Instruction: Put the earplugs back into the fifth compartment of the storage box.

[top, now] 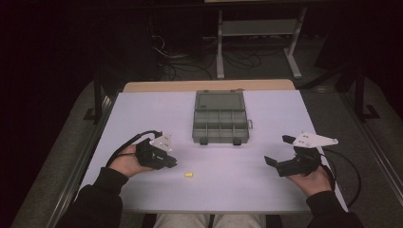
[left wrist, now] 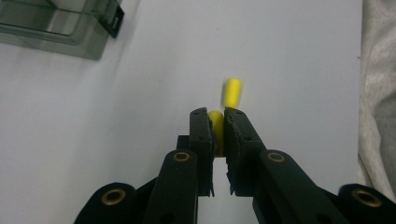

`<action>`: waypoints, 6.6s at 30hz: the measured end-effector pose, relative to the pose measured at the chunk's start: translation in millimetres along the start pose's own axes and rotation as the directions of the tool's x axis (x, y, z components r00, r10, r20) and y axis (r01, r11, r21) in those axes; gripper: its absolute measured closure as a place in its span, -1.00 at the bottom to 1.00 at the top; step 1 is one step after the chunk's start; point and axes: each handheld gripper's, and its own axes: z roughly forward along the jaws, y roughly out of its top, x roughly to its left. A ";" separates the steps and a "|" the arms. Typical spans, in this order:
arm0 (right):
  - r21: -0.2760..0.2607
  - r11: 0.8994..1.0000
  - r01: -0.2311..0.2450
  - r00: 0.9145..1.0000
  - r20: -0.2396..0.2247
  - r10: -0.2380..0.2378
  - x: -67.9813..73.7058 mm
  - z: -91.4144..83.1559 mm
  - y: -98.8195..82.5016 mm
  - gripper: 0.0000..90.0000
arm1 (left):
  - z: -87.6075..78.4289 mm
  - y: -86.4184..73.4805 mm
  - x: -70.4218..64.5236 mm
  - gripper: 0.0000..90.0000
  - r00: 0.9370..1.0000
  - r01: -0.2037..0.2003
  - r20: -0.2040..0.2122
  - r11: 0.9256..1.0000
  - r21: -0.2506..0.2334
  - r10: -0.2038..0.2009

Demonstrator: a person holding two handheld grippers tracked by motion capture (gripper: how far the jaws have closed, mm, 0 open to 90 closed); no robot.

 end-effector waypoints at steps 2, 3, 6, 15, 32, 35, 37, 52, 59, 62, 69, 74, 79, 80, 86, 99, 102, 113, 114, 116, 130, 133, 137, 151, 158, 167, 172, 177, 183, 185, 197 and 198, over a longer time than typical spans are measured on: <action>0.003 1.000 0.001 1.000 -0.001 -0.001 0.3 0.3 0.0 -1.00 | -5.4 4.0 3.8 0.82 1.000 0.002 -0.006 1.000 0.000 -0.002; 0.003 1.000 0.002 1.000 -0.001 -0.002 0.4 0.4 0.0 -1.00 | -5.4 4.0 3.8 0.82 1.000 0.002 -0.006 1.000 0.000 -0.002; 0.001 1.000 0.004 1.000 -0.002 -0.004 0.3 0.1 0.0 -1.00 | -13.0 10.2 11.5 0.82 1.000 0.009 -0.016 1.000 -0.005 -0.009; -0.002 1.000 0.009 1.000 0.000 -0.009 0.4 -0.5 0.3 -1.00 | -26.9 27.5 28.1 0.82 1.000 0.016 -0.022 1.000 -0.019 -0.016; -0.008 1.000 0.013 1.000 0.004 -0.013 1.3 -2.9 1.3 -1.00 | -25.0 51.2 69.7 0.82 0.998 0.055 -0.041 0.998 -0.016 -0.056; -0.008 1.000 0.012 1.000 0.003 -0.012 1.0 -2.7 1.2 -1.00 | -19.0 55.6 76.9 0.82 0.998 0.056 -0.029 0.998 -0.038 -0.057; -0.005 1.000 0.010 1.000 0.003 -0.010 0.9 -2.4 1.1 -1.00 | -14.2 59.2 80.7 0.82 0.999 0.048 -0.022 0.998 -0.037 -0.049; 0.003 1.000 0.015 1.000 0.001 -0.015 1.2 -0.9 0.8 -1.00 | 14.1 71.7 101.1 0.81 0.995 0.100 0.014 0.992 -0.076 -0.099; 0.009 1.000 0.015 1.000 -0.003 -0.015 1.2 0.3 0.7 -1.00 | 34.4 78.3 102.8 0.81 0.994 0.106 0.021 0.993 -0.050 -0.105; 0.002 1.000 0.013 1.000 -0.004 -0.013 1.0 -0.6 1.0 -1.00 | 39.0 81.5 104.3 0.81 0.994 0.109 0.014 0.993 -0.053 -0.109; 0.001 1.000 0.012 1.000 -0.008 -0.012 0.3 -0.2 1.3 -1.00 | 56.7 85.8 110.8 0.80 0.993 0.118 -0.001 0.993 -0.029 -0.118; 0.010 1.000 0.019 1.000 -0.014 -0.019 0.5 2.0 1.4 -1.00 | 65.8 83.9 113.8 0.60 0.988 0.143 -0.052 0.990 -0.011 -0.144; 0.008 1.000 0.018 1.000 -0.013 -0.018 0.2 1.6 1.4 -1.00 | 60.2 81.4 111.4 0.23 0.979 0.175 -0.089 0.982 -0.068 -0.181; 0.007 1.000 0.016 1.000 -0.012 -0.016 0.0 1.6 1.3 -1.00 | 57.6 80.6 111.6 0.19 0.976 0.184 -0.100 0.980 -0.073 -0.191; 0.009 1.000 0.016 1.000 -0.012 -0.016 -0.2 1.8 1.4 -1.00 | 31.2 71.7 108.4 -0.23 0.966 0.223 -0.096 0.959 -0.174 -0.242; 0.003 1.000 0.013 1.000 -0.015 -0.013 -0.2 0.5 2.4 -1.00 | -1.2 60.9 89.7 -0.99 0.956 0.245 -0.108 0.946 -0.212 -0.272; -0.001 1.000 0.012 1.000 -0.013 -0.012 -0.8 -0.2 2.5 -1.00 | -3.8 60.0 83.0 -1.00 0.959 0.236 -0.106 0.946 -0.224 -0.264; -0.014 1.000 0.001 1.000 -0.005 -0.001 -2.5 -3.2 2.2 -1.00 | -7.2 52.3 57.8 -1.00 0.968 0.191 -0.115 0.954 -0.230 -0.221; -0.013 1.000 -0.001 1.000 -0.005 0.001 -2.5 -3.1 2.2 -1.00 | -7.0 51.1 56.5 -1.00 0.969 0.189 -0.116 0.954 -0.233 -0.220; -0.011 1.000 -0.001 1.000 -0.004 0.001 -2.4 -2.9 2.0 -1.00 | -6.7 47.9 52.8 -1.00 0.969 0.183 -0.118 0.954 -0.237 -0.215; -0.003 1.000 0.004 1.000 -0.006 -0.004 -2.0 -1.4 1.2 -1.00 | 5.5 24.4 25.2 -1.00 0.977 0.150 -0.113 0.959 -0.242 -0.181; -0.002 1.000 0.004 1.000 -0.006 -0.004 -1.8 -1.4 1.1 -1.00 | 9.2 21.2 21.3 -1.00 0.978 0.144 -0.111 0.961 -0.235 -0.174; -0.002 1.000 0.004 1.000 -0.006 -0.004 -1.9 -1.6 1.1 -1.00 | 13.4 17.9 13.6 -1.00 0.981 0.136 -0.103 0.960 -0.245 -0.165; 0.004 1.000 0.009 1.000 -0.007 -0.009 -0.2 -1.2 0.9 -1.00 | 31.8 6.0 -10.2 -1.00 0.989 0.117 -0.064 0.965 -0.233 -0.135; 0.001 1.000 0.006 1.000 -0.005 -0.006 -0.3 -2.1 0.8 -1.00 | 45.7 8.8 -21.0 -1.00 0.995 0.094 -0.020 0.979 -0.178 -0.100; 0.001 1.000 0.011 1.000 -0.005 -0.011 0.4 -2.2 0.9 -1.00 | 55.1 3.0 -25.8 -0.64 0.998 0.059 0.031 0.987 -0.150 -0.055; 0.002 1.000 0.009 1.000 -0.004 -0.009 0.1 -1.8 0.8 -1.00 | 61.1 -1.6 -24.5 -0.30 0.999 0.033 0.032 0.992 -0.118 -0.030; 0.003 1.000 0.009 1.000 -0.004 -0.009 0.1 -1.8 0.8 -1.00 | 62.4 -3.5 -21.9 0.09 0.998 0.040 0.049 0.993 -0.113 -0.034; 0.003 1.000 0.010 1.000 -0.005 -0.010 0.0 -1.7 0.8 -1.00 | 68.0 -1.1 -24.0 0.33 0.998 0.025 0.065 0.996 -0.088 -0.019; 0.003 1.000 0.010 1.000 -0.005 -0.010 0.1 -1.6 0.9 -1.00 | 69.9 -0.4 -24.6 0.38 0.998 0.021 0.061 0.997 -0.079 -0.017; 0.001 1.000 0.010 1.000 -0.008 -0.010 0.6 -1.8 1.4 -1.00 | 74.7 -1.0 -22.4 0.75 0.998 0.028 0.049 0.998 -0.050 -0.026; 0.001 1.000 0.011 1.000 -0.008 -0.011 0.5 -1.7 1.3 -1.00 | 74.6 -1.2 -22.1 0.76 0.998 0.032 0.055 0.998 -0.050 -0.029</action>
